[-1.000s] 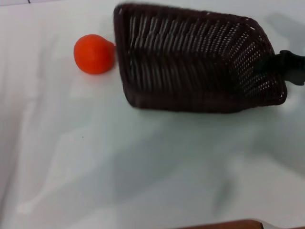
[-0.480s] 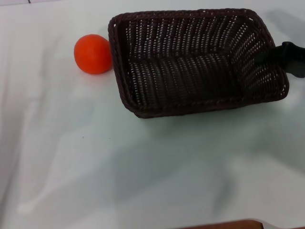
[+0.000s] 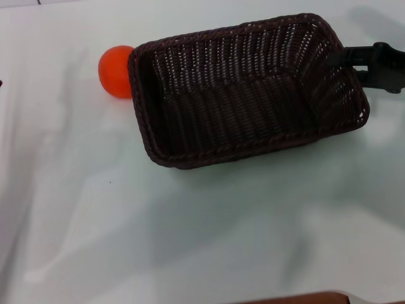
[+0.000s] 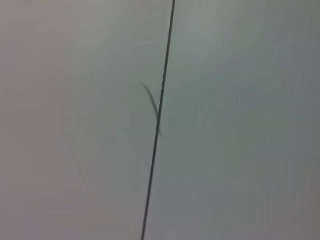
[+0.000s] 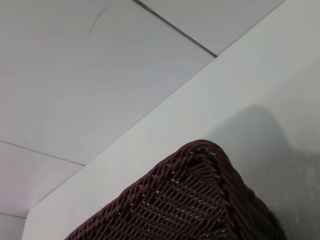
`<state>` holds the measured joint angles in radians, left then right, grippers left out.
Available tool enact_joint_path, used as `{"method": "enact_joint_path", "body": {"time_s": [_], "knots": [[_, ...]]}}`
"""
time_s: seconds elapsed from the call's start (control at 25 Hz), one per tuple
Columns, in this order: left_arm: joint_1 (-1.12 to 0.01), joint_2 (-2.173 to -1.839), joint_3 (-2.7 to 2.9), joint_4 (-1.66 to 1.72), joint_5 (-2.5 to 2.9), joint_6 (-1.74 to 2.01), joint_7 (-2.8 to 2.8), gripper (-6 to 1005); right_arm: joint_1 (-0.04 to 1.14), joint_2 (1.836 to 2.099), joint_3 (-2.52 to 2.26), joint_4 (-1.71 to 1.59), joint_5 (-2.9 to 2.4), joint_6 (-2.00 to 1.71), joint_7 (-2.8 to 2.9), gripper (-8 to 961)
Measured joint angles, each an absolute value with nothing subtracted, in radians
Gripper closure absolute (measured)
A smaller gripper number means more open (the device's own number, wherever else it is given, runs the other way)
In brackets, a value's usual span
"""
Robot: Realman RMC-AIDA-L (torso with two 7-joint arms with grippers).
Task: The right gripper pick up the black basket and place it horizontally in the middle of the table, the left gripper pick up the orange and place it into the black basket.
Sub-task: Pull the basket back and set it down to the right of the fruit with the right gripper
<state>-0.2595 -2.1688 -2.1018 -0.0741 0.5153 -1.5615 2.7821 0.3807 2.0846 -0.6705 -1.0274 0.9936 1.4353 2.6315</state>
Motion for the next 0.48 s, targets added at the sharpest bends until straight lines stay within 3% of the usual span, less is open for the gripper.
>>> {"method": "enact_joint_path", "body": {"time_s": [0.28,0.48], "knots": [[-0.258,-2.159,-2.042,-0.123,0.516,-1.469,2.577,115,0.382,2.084,-0.663,-1.024,0.994,1.474,2.640,391],[-0.253,-2.141,-1.922,-0.203,0.516,-1.365,2.465,116,0.374,2.087,-0.664,-1.022,0.994,1.495,2.642,391]]}}
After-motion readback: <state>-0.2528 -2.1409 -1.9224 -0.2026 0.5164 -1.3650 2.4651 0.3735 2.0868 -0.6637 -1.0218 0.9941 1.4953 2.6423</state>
